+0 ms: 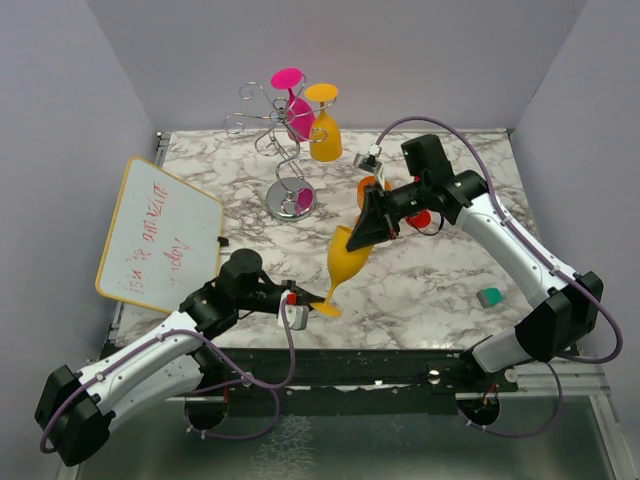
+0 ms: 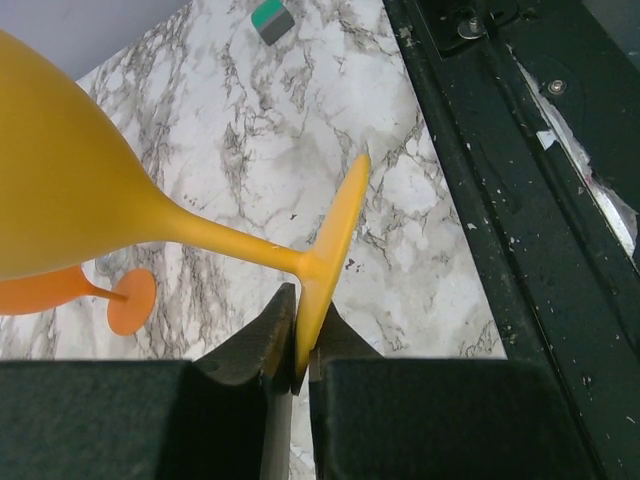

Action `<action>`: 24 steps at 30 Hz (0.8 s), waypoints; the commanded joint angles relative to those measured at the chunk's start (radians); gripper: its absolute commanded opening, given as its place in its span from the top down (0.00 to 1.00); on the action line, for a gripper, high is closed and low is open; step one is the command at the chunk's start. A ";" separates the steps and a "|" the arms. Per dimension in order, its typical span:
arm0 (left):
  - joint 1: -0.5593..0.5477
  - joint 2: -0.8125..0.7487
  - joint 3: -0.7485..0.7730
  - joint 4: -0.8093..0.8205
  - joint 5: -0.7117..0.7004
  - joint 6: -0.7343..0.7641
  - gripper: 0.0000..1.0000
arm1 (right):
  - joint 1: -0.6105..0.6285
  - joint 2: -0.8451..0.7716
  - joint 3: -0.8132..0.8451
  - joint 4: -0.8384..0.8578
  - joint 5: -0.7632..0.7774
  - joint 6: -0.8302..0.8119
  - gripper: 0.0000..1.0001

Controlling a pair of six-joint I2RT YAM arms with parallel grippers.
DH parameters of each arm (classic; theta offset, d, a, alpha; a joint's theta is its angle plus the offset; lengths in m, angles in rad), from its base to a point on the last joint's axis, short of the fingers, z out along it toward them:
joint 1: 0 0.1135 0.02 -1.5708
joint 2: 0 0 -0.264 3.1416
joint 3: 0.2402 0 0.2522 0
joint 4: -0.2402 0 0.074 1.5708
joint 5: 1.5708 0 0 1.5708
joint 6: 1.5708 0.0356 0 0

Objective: Take the wine glass off the wine glass rack
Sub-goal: Place the wine glass at the center of the board.

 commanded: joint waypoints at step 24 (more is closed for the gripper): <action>0.003 -0.065 0.034 -0.014 -0.205 -0.281 0.28 | 0.016 -0.135 -0.071 0.092 0.436 0.152 1.00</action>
